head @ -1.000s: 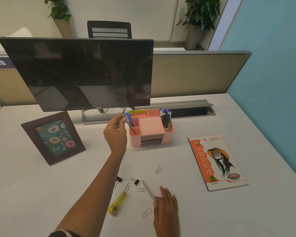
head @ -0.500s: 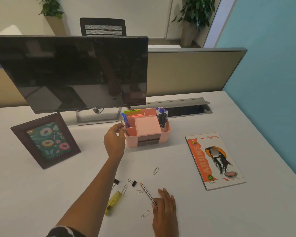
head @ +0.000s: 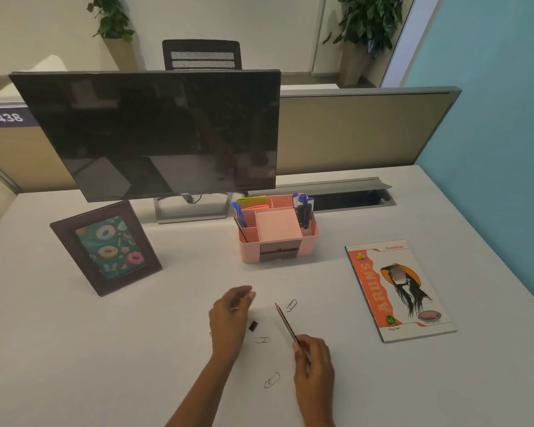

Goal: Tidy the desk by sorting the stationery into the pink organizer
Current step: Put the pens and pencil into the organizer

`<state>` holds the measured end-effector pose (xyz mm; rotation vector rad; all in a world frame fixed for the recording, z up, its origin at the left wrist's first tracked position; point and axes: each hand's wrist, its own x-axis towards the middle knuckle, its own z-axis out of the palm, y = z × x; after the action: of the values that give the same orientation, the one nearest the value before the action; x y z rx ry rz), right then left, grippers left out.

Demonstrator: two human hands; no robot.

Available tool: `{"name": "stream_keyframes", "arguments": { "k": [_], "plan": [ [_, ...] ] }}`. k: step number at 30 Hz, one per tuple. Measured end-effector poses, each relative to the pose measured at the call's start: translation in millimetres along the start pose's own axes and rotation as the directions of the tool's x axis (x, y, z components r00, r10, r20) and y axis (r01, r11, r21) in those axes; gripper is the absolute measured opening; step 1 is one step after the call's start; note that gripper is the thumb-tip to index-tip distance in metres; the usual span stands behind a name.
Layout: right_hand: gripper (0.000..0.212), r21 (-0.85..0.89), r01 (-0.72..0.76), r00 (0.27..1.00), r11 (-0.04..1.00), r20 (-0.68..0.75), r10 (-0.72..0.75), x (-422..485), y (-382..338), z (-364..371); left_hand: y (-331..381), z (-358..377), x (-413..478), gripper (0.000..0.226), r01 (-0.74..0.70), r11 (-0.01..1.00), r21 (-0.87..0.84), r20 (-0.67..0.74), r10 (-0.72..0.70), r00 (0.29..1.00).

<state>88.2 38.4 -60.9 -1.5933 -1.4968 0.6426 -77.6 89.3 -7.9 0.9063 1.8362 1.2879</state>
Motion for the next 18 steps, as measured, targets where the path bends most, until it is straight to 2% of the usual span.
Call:
{"name": "stream_keyframes", "arguments": {
  "k": [4,8,18],
  "plan": [
    [0.021,0.111,-0.061,0.998,0.992,-0.022,0.063,17,-20,-1,2,7,-15,0.015,0.091,0.994,-0.067,0.172,-0.079,0.982],
    [0.017,0.198,-0.105,0.993,0.975,-0.027,0.112,23,-36,4,11,14,-15,0.018,0.166,0.981,-0.096,0.274,-0.134,0.952],
    [0.013,0.399,-0.332,0.940,0.855,0.065,0.335,34,-57,11,28,18,-5,0.006,0.199,0.974,-0.112,0.262,-0.164,0.951]
  ]
}}
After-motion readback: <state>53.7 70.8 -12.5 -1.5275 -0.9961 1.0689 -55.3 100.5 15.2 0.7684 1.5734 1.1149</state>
